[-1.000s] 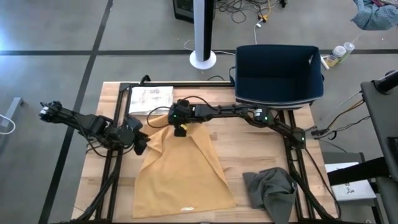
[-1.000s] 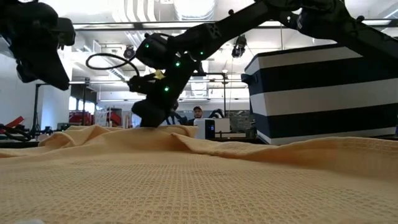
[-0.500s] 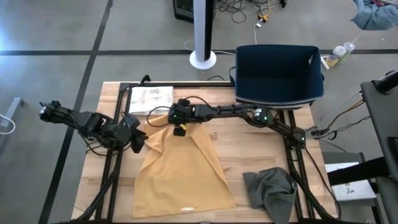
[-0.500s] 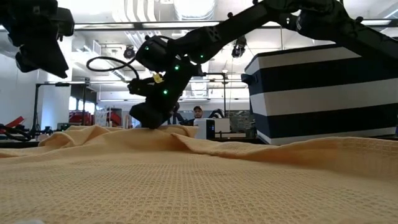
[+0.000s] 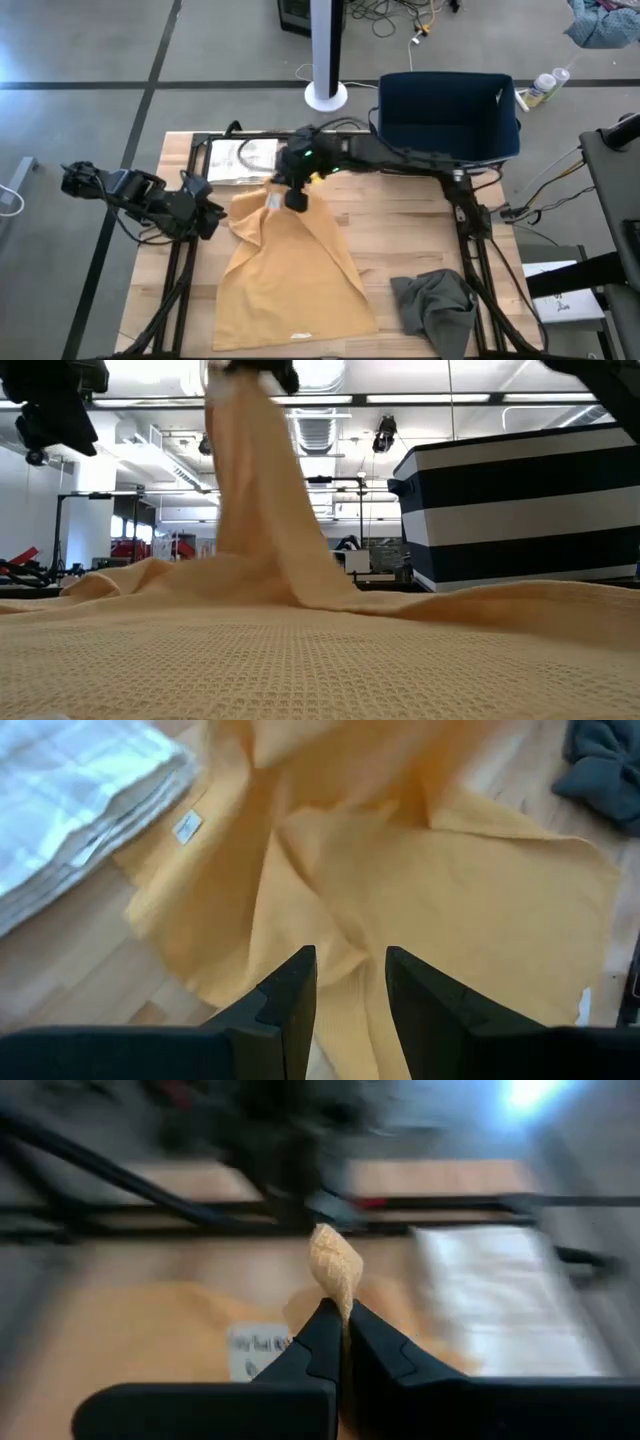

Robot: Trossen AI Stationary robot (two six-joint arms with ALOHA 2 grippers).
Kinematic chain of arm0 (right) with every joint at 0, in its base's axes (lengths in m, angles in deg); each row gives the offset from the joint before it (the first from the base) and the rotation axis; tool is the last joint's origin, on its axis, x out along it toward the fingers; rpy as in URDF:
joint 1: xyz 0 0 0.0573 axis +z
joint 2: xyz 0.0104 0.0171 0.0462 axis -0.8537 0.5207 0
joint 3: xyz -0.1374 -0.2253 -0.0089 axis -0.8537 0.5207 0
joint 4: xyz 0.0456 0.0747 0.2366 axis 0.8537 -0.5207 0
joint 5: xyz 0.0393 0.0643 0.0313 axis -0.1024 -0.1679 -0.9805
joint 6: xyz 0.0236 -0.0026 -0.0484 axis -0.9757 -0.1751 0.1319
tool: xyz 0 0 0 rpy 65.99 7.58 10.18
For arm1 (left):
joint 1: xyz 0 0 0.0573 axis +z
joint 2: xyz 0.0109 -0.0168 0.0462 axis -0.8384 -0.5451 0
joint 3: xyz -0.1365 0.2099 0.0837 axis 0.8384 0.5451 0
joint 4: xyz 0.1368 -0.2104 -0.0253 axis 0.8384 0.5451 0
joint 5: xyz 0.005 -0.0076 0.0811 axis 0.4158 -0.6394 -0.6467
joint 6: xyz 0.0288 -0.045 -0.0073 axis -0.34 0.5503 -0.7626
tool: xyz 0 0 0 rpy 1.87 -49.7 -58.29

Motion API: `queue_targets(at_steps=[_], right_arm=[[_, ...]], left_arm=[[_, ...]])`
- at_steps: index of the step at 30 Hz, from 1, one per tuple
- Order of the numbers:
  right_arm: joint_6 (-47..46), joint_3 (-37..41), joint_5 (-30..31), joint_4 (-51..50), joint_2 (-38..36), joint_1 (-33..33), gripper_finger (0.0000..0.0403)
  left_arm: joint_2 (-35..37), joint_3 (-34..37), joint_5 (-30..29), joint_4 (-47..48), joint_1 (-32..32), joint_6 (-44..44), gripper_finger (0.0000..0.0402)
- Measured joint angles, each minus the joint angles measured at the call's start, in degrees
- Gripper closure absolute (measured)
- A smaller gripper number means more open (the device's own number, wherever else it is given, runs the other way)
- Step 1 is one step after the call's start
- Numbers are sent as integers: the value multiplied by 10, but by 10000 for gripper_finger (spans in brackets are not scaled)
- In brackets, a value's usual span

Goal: Fold towel
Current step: Fold the yellow towel

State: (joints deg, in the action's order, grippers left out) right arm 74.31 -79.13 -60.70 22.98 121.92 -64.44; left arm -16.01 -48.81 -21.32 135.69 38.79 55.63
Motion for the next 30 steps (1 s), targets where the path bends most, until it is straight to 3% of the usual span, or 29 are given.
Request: queue_targets(at_steps=[6, 11, 20, 25, 30], right_arm=[[-21, 6, -29, -71, -21, 39, 402], [-15, 20, -19, -147, -20, 64, 402], [1, 47, 34, -193, -26, 102, 403], [-2, 47, 42, -198, -27, 107, 403], [-28, 46, 100, -219, -39, 106, 403]], left_arm=[[-33, 35, 4, -100, 26, -95, 285], [-65, 70, 12, -132, 82, -170, 261], [-117, 118, 214, -322, 225, -384, 211], [-205, 105, 245, -372, 244, -470, 196], [-271, 68, 246, -359, 242, -535, 189]])
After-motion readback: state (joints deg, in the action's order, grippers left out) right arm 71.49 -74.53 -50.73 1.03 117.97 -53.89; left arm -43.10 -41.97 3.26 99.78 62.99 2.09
